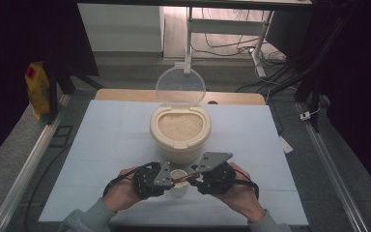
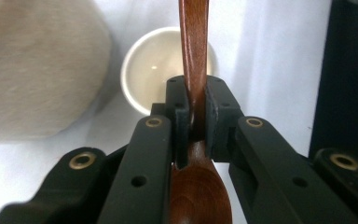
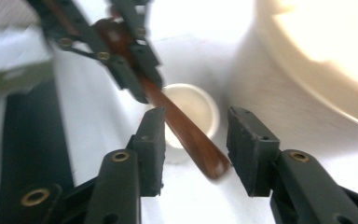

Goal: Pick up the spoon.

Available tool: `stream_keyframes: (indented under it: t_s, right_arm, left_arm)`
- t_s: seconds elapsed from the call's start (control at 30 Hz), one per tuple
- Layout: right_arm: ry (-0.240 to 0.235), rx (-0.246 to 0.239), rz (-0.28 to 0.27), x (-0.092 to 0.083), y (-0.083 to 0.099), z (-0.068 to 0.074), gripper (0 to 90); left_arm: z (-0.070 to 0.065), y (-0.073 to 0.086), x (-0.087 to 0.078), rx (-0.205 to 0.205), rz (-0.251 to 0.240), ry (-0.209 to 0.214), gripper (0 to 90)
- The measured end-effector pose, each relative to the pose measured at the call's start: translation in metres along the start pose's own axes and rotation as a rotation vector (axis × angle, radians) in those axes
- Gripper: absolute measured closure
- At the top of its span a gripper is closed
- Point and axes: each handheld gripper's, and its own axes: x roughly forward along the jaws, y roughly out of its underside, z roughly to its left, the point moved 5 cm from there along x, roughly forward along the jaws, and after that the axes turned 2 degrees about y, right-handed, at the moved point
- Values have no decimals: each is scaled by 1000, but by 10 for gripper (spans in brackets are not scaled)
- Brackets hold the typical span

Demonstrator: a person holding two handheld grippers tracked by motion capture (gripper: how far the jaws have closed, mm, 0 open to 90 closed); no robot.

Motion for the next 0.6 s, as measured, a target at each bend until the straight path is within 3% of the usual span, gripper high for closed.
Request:
stream_keyframes:
  t_s: [0.17,0.3,0.4,0.6]
  right_arm:
    - [72,134,-80,-10,12,-11,524]
    - [77,229,-152,-16,18,-19,500]
    - [74,262,-180,-14,21,-21,487]
    - [63,313,-224,-8,21,-21,461]
  left_arm:
    - [5,0,-5,-45,-52,-21,807]
    - [8,0,-7,-68,-79,-32,807]
    - [10,-1,-10,-92,-115,-38,807]
    - [11,-2,-10,-104,-137,-50,806]
